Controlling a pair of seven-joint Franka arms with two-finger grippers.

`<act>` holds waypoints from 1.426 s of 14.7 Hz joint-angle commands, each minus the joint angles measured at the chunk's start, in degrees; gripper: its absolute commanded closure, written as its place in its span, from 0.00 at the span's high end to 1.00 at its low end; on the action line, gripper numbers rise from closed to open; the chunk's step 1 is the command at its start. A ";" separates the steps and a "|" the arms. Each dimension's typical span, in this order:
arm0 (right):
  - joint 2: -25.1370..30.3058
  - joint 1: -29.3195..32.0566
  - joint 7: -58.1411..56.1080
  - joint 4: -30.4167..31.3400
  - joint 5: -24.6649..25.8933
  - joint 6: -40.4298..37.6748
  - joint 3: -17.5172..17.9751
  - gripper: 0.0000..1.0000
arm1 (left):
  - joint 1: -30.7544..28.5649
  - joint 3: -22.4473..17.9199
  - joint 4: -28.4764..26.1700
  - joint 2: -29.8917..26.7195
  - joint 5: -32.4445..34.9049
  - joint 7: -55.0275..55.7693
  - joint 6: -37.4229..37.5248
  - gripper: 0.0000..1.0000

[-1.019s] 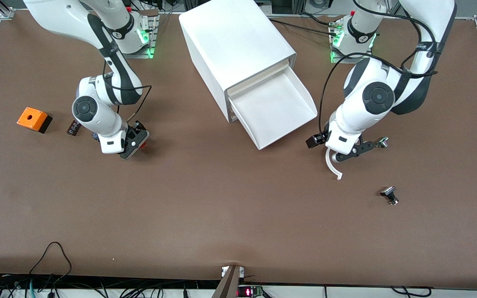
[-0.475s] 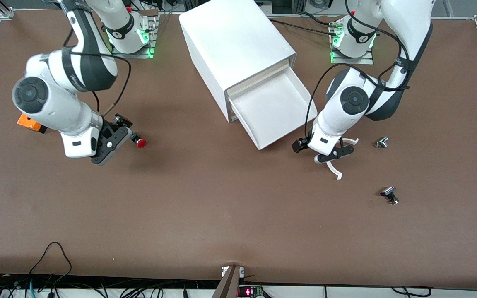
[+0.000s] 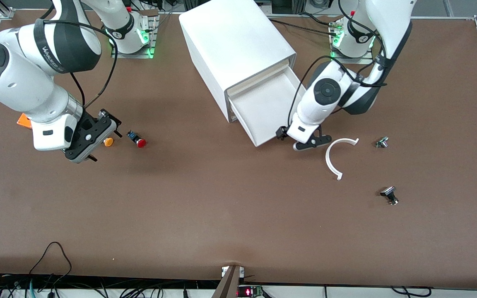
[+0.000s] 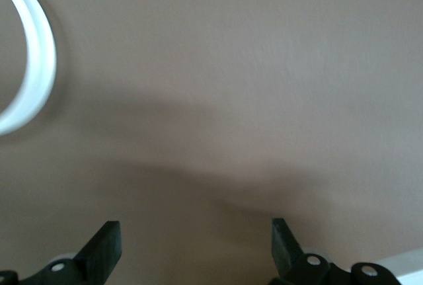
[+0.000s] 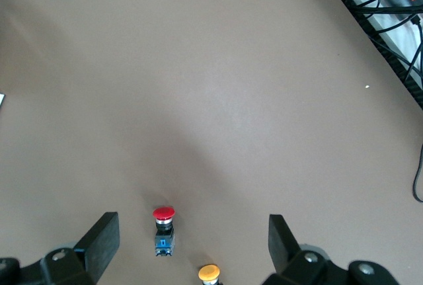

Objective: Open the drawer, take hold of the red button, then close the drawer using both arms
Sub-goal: 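Push the drawer shut with the left gripper while the right gripper retracts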

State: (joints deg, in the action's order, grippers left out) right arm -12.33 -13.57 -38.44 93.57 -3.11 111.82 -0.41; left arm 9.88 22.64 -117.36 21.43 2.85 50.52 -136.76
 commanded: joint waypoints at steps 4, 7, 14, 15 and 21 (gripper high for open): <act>1.43 0.91 25.73 -3.99 -1.02 -12.65 0.85 1.00 | 0.66 7.40 -3.67 -4.29 0.58 9.42 3.43 1.00; 2.13 1.87 29.91 -5.33 -0.06 -17.86 0.85 1.00 | 0.66 10.65 -4.46 -4.29 -6.16 10.30 3.87 1.00; 4.24 11.29 29.04 -5.33 6.08 -19.44 -3.01 1.00 | 0.66 12.51 -4.72 -4.73 -12.58 10.56 5.27 1.00; 4.59 11.29 29.12 -5.67 6.45 -20.66 -3.63 1.00 | 0.66 13.30 -4.81 -4.64 -14.78 10.65 6.24 1.00; 4.60 11.37 21.23 -10.16 8.12 -21.38 -5.65 1.00 | -3.10 10.68 -3.59 -6.91 -14.98 4.88 9.15 1.00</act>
State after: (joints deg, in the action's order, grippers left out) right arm -7.60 -1.88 -13.15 84.80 4.07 91.85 -5.28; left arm 9.58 34.93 -120.76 18.41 -10.46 59.98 -129.77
